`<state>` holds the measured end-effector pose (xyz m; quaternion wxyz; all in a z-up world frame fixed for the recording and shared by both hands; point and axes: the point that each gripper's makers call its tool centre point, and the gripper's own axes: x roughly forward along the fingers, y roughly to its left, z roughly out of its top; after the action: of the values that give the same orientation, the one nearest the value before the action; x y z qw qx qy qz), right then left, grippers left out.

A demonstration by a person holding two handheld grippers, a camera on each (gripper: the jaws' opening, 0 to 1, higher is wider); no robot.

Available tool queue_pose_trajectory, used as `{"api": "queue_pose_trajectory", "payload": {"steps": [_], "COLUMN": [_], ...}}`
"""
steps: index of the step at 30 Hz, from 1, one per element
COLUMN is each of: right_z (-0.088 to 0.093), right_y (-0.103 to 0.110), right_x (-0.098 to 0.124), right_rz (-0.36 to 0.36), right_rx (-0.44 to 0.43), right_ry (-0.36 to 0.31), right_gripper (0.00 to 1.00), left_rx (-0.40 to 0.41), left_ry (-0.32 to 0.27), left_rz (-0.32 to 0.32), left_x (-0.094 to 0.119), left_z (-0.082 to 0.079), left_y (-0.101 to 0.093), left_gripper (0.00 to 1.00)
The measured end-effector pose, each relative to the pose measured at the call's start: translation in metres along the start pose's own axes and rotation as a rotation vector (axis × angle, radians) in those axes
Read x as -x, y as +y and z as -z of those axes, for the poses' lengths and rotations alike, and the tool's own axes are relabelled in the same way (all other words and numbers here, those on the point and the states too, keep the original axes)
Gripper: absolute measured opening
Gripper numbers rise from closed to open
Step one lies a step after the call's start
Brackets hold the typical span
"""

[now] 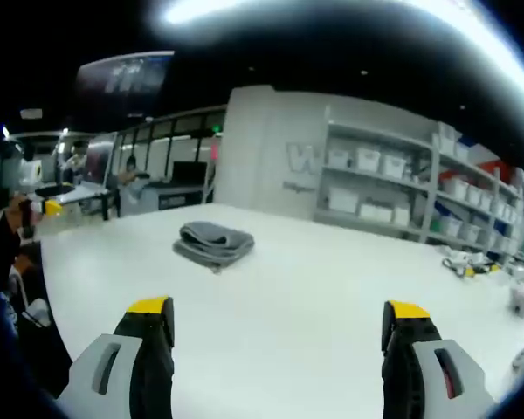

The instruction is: Open the folded towel by lifting each exposed corner and separating the folded layers until the towel lies flat within the target outline without major curled edges

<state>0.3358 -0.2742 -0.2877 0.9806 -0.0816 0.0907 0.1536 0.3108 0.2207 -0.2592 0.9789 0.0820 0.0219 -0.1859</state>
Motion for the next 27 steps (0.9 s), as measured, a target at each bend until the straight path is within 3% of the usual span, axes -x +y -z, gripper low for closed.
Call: {"api": "queue_pose_trajectory", "payload": {"steps": [6, 15, 17, 18, 20, 23, 27], "right_z": [-0.001, 0.0, 0.002, 0.002, -0.001, 0.0, 0.002], "right_y": [-0.002, 0.0, 0.001, 0.001, 0.001, 0.002, 0.003], "right_x": [-0.001, 0.003, 0.003, 0.003, 0.003, 0.003, 0.001], "right_rz": [0.003, 0.006, 0.0, -0.004, -0.014, -0.022, -0.025], "right_rx": [0.004, 0.022, 0.018, 0.016, 0.008, -0.004, -0.008], "right_ry": [0.0, 0.003, 0.014, 0.017, 0.008, 0.006, 0.012], "right_gripper": [1.0, 1.0, 1.0, 1.0, 1.0, 1.0, 1.0], "left_rx": [-0.062, -0.043, 0.002, 0.062, 0.077, 0.094, 0.112], "left_ry": [0.03, 0.011, 0.057, 0.057, 0.024, 0.006, 0.012], "left_rz": [0.035, 0.072, 0.017, -0.045, -0.086, -0.099, -0.071], "left_x": [-0.003, -0.009, -0.009, -0.009, -0.005, 0.002, 0.003], "left_z": [0.006, 0.003, 0.011, 0.01, 0.006, 0.004, 0.005], "left_y": [-0.006, -0.012, -0.001, 0.014, 0.03, 0.038, 0.033], "left_gripper": [1.0, 1.0, 1.0, 1.0, 1.0, 1.0, 1.0]}}
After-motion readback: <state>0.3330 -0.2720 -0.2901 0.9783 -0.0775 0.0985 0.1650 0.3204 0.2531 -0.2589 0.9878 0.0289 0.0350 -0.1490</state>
